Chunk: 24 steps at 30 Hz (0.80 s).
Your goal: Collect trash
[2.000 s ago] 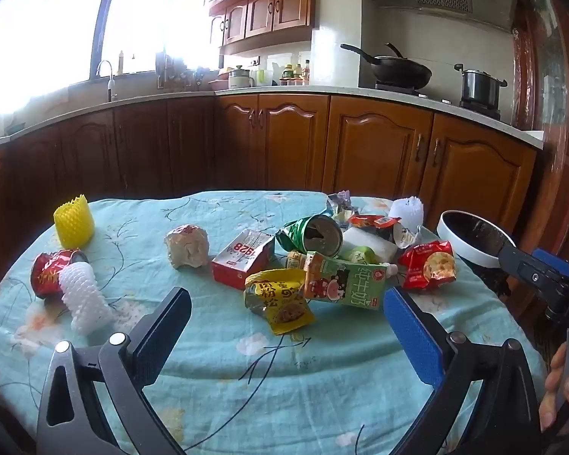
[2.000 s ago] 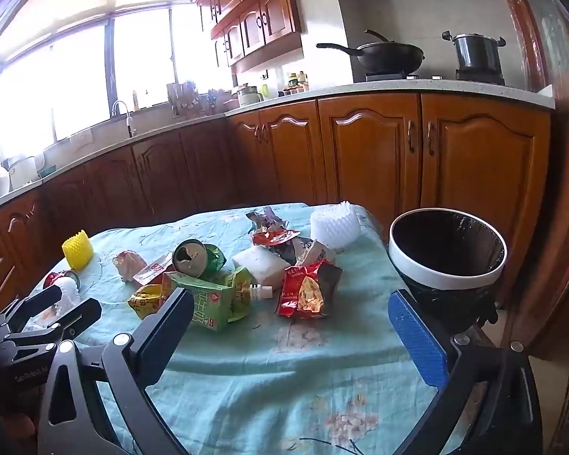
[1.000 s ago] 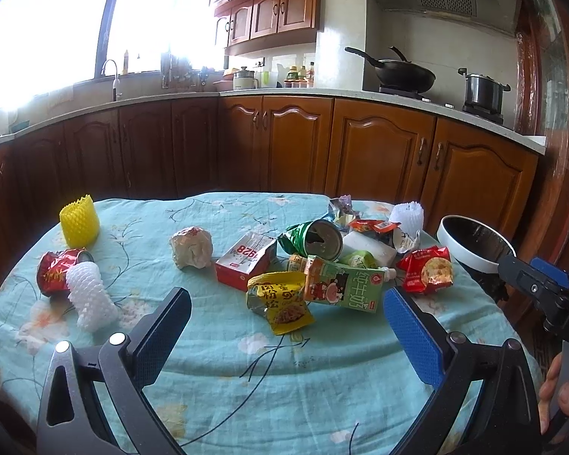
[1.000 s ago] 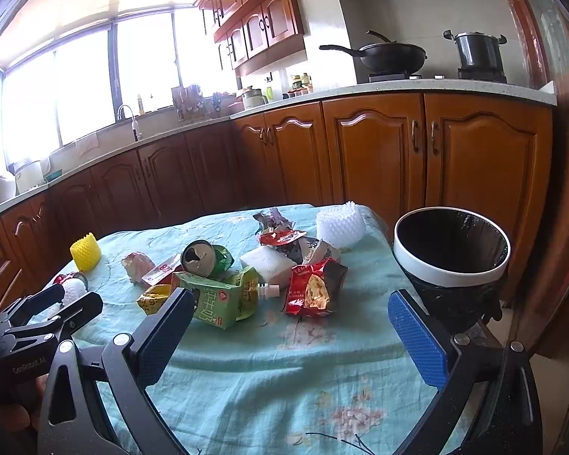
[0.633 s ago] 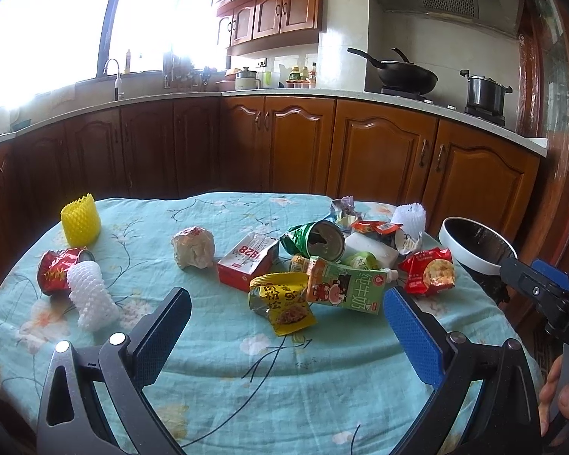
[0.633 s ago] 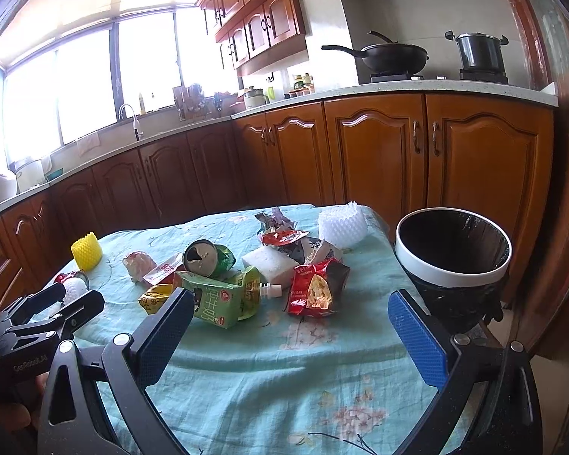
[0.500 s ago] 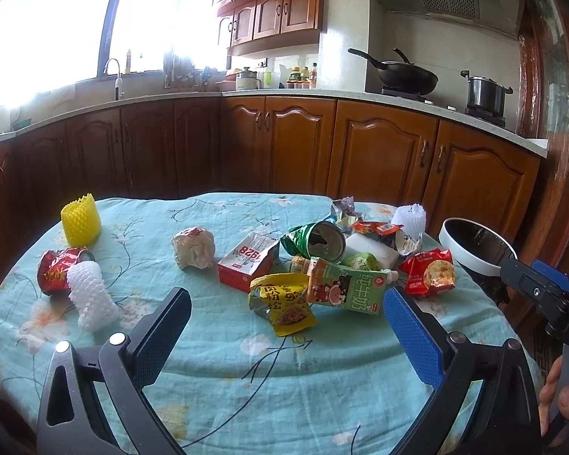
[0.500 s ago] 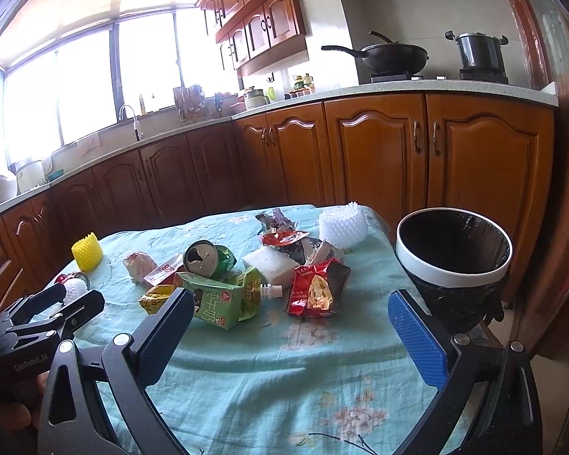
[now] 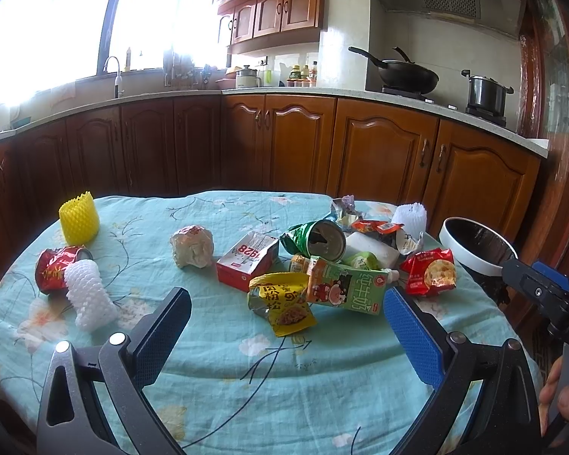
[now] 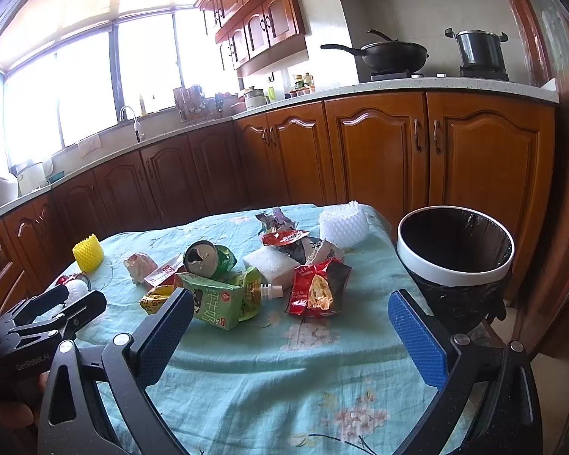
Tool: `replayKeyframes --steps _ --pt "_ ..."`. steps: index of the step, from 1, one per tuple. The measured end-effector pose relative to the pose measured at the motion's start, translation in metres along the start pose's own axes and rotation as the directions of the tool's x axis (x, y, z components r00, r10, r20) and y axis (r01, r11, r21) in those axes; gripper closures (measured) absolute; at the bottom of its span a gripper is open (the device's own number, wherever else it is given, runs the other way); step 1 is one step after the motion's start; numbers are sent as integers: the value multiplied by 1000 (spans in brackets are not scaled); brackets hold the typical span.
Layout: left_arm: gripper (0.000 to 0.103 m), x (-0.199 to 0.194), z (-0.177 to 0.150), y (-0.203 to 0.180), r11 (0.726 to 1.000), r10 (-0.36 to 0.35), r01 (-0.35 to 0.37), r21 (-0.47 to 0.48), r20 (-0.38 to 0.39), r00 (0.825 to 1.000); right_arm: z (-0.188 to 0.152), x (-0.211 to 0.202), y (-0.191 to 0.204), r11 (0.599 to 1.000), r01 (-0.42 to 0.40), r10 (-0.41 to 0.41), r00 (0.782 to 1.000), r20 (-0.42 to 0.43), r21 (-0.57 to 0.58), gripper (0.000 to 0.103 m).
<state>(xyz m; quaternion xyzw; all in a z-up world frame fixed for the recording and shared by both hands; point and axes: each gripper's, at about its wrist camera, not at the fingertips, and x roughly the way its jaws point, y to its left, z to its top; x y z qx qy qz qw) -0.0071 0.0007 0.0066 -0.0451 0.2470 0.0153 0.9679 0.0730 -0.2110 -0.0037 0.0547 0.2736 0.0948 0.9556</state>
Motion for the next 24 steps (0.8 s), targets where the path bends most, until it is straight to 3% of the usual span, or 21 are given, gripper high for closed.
replayKeyframes --steps 12,24 --pt "1 12 -1 4 1000 1 -1 -17 -23 1000 -3 8 -4 1000 -4 4 1000 -19 3 0" --pt "3 39 2 15 998 5 -10 -55 -99 995 -5 23 -12 1000 -12 13 998 -61 14 1"
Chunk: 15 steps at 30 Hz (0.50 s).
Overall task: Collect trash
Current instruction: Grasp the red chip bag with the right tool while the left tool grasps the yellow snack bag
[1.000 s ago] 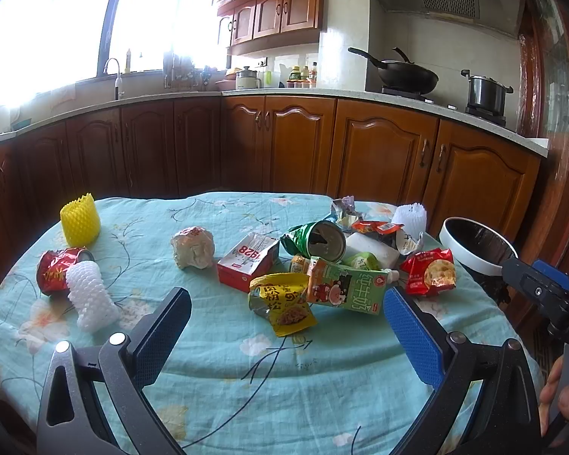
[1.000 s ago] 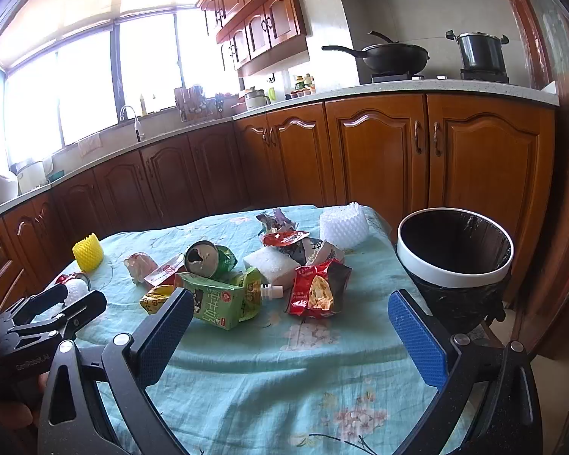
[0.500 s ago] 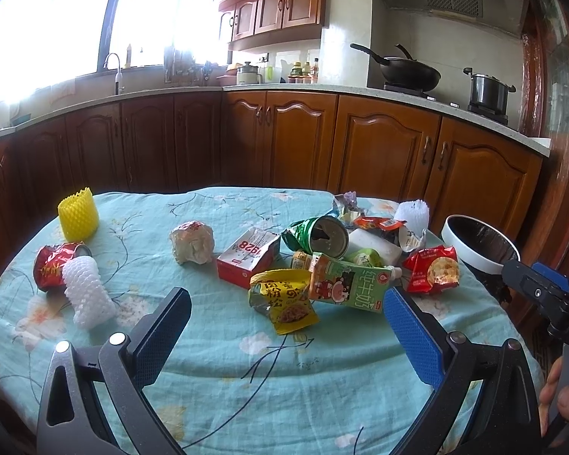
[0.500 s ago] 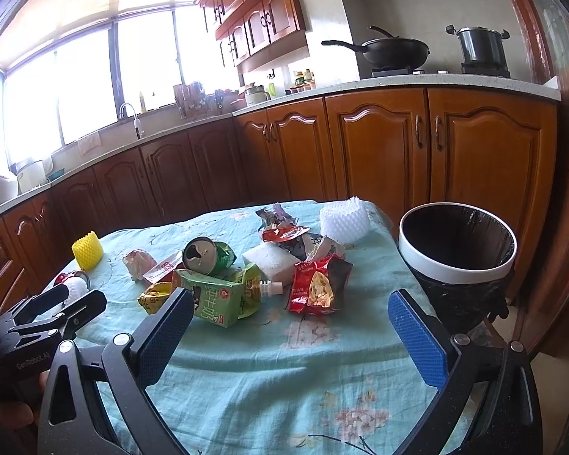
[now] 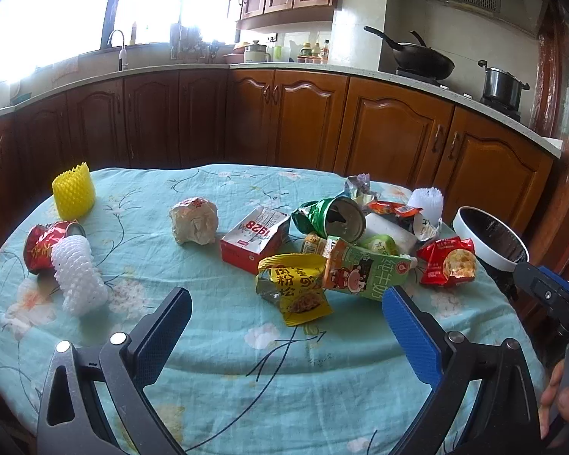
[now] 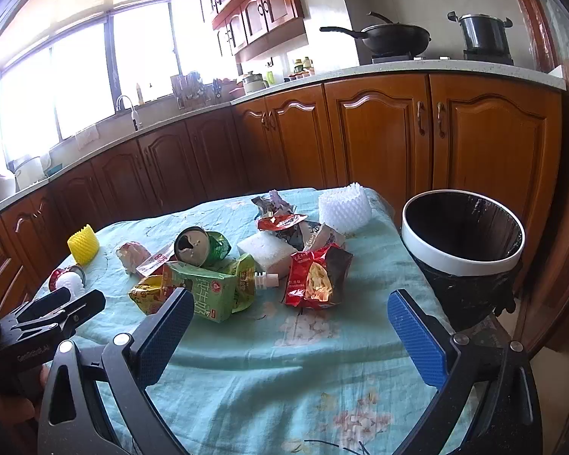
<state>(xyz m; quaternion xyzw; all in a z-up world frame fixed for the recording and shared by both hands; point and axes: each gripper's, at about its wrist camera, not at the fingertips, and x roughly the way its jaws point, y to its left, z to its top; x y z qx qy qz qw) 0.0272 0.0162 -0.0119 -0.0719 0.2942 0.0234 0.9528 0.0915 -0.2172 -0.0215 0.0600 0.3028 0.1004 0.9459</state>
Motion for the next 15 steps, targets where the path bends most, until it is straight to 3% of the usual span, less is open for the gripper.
replayKeyframes --steps 6,15 --pt "10 18 4 4 1000 3 -3 -4 -51 999 2 11 -5 1000 3 -3 1000 -22 2 3" --pt "20 60 15 9 1000 0 1 2 -133 991 10 42 -20 1000 11 -9 996 -86 24 16"
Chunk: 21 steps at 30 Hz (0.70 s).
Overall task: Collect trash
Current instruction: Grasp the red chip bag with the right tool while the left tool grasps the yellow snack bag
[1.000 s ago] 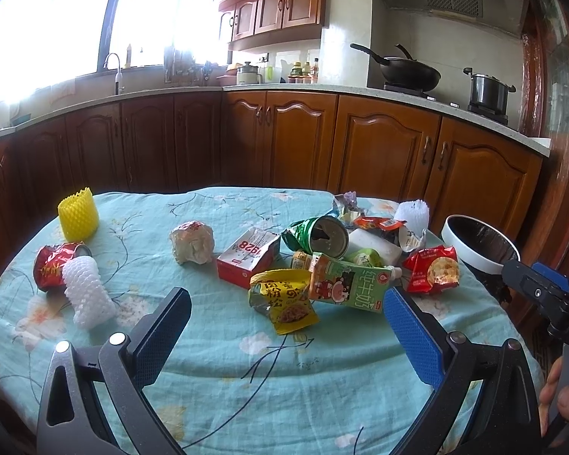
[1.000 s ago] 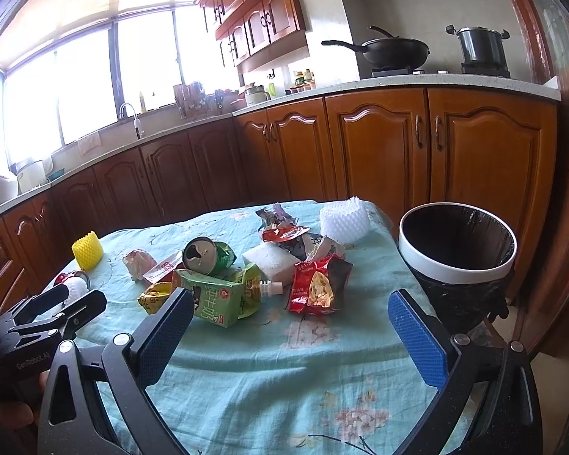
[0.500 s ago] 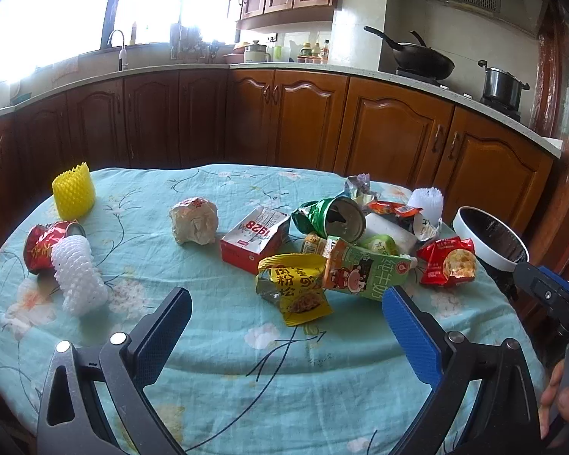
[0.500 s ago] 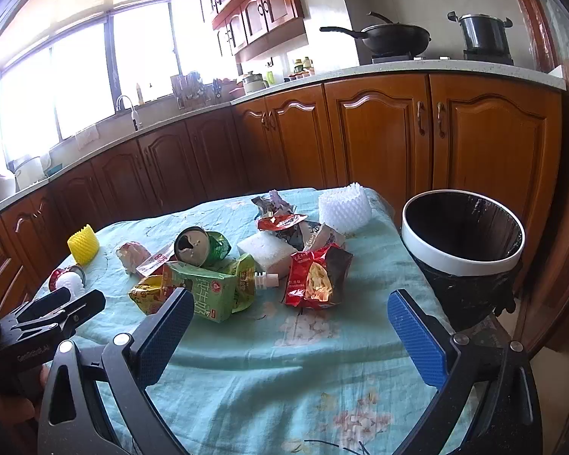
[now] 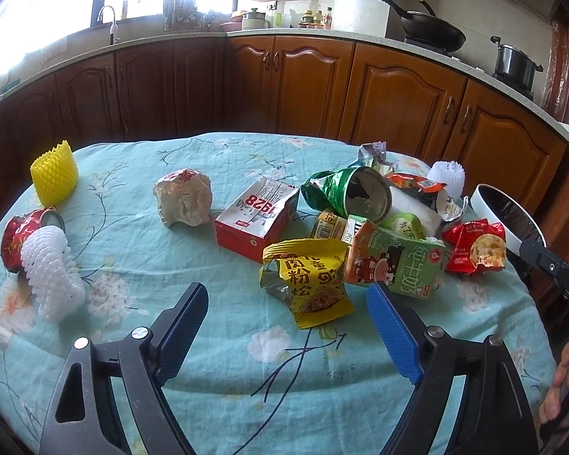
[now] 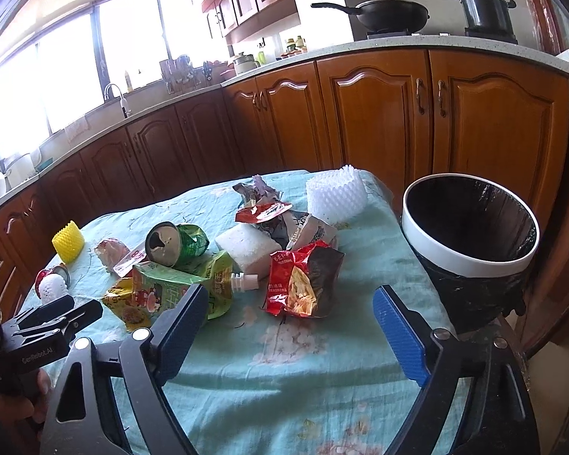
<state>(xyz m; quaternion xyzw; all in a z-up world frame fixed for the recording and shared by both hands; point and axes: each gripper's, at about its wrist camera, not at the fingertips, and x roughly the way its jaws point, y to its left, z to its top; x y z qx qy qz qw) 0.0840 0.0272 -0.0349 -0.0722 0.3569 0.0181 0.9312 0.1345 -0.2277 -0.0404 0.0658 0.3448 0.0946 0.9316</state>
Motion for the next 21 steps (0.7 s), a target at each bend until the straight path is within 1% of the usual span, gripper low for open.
replayKeyframes --steps 4,6,7,8,9,10,11,12,13,14,15,17,21 --pt "28 22 5 5 1000 -10 9 -14 -46 999 2 21 -9 1000 -6 7 999 -49 26 23" --pt "40 32 8 5 1000 -15 15 -14 -65 998 2 32 -12 999 -17 19 997 -73 37 29" --pt "43 38 9 5 1000 -20 19 -13 -75 997 1 37 -14 999 -22 26 996 -88 44 37" --pt "49 42 10 6 1000 -23 22 -14 -84 996 1 41 -15 998 -27 32 994 -100 50 41" --pt "58 46 10 6 999 -33 31 -15 -93 995 0 45 -16 998 -32 38 993 -111 56 51" --pt "64 50 10 6 999 -42 41 -16 -102 994 -1 49 -17 997 -38 45 991 -122 63 62" --pt "77 53 11 7 999 -51 50 -17 -110 993 -2 51 -17 997 -42 50 990 -130 68 74" --pt "85 56 10 7 998 -58 57 -18 -116 992 -3 51 -17 997 -44 53 990 -134 70 80" --pt "87 56 10 7 998 -63 61 -17 -116 991 -4 51 -17 996 -48 57 989 -133 70 89" --pt "92 55 10 7 998 -69 68 -15 -112 991 -5 50 -17 996 -56 65 989 -131 72 93" --pt "96 55 10 7 997 -73 72 -13 -110 991 -5 48 -17 996 -61 70 989 -129 72 94" --pt "98 51 10 7 997 -80 80 -10 -99 992 -6 43 -15 996 -66 74 990 -120 63 100" --pt "102 36 8 6 996 -84 84 1 -62 994 -5 33 -11 996 -72 76 992 -103 46 101"
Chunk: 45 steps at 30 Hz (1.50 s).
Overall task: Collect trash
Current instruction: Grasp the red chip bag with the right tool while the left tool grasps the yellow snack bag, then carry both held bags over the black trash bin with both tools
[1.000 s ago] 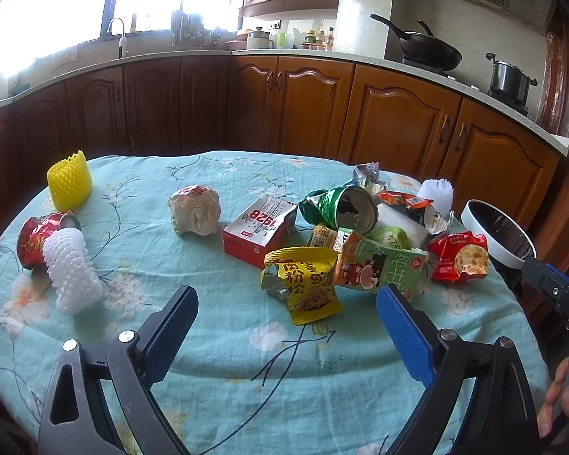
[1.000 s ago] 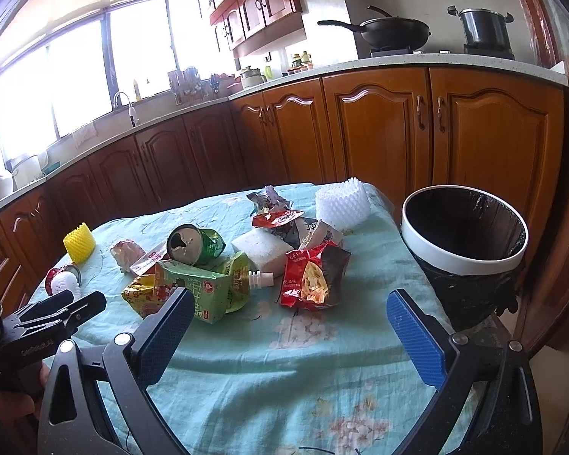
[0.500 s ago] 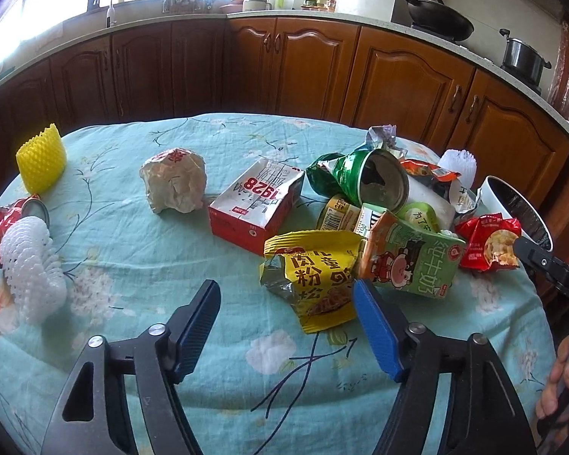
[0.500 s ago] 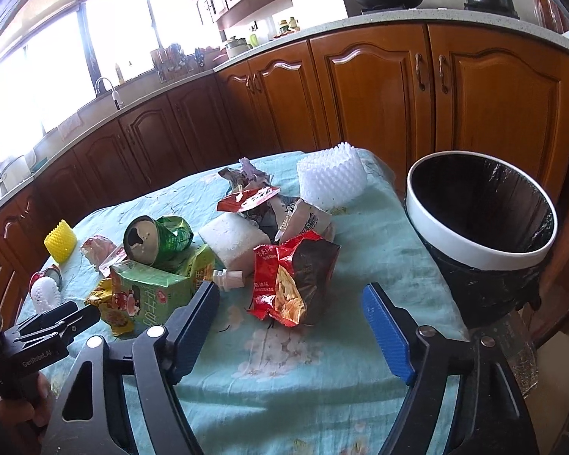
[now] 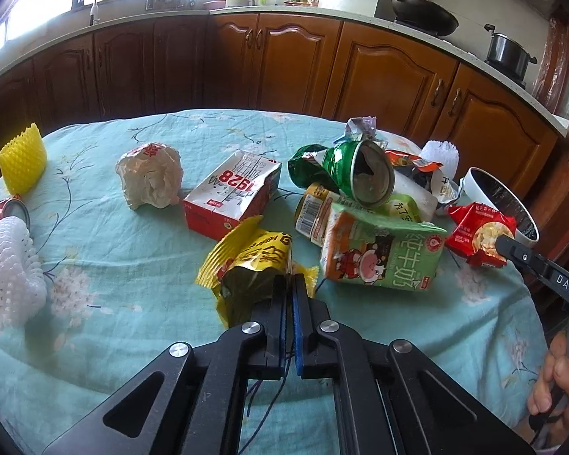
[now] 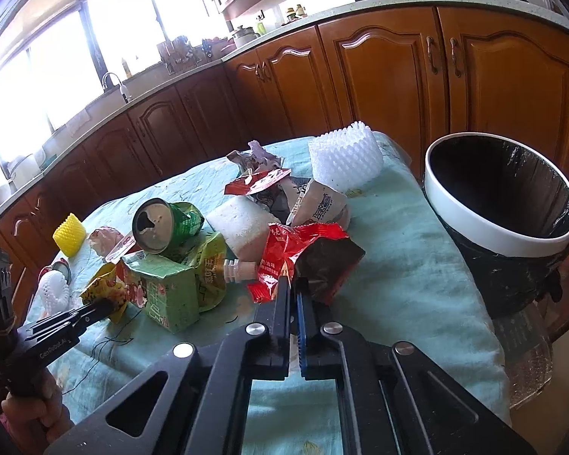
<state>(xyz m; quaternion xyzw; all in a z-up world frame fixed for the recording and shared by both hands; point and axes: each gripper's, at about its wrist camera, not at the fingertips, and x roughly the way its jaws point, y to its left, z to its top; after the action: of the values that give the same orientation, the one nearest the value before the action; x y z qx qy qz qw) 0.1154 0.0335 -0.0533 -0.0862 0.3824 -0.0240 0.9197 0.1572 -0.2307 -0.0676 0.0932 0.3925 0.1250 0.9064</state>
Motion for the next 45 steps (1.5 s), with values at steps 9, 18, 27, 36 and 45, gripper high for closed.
replayKeyframes --steps 9,18,27,36,45 --pt "102 -45 0 -23 998 -54 51 40 72 996 1 -22 -1 1000 -4 4 999 36 -4 101" --pt "102 -58 13 -69 979 -167 157 128 75 983 6 -50 -27 999 22 -24 997 77 27 101" --pt "102 -42 24 -116 948 -248 236 212 34 968 13 -68 -70 994 73 -81 992 95 77 101" --pt "102 7 48 -163 914 -307 303 270 -29 951 23 -75 -110 986 135 -145 985 93 102 101" --pt "102 57 84 -211 877 -359 361 316 -65 931 50 -66 -149 978 176 -184 981 66 111 101"
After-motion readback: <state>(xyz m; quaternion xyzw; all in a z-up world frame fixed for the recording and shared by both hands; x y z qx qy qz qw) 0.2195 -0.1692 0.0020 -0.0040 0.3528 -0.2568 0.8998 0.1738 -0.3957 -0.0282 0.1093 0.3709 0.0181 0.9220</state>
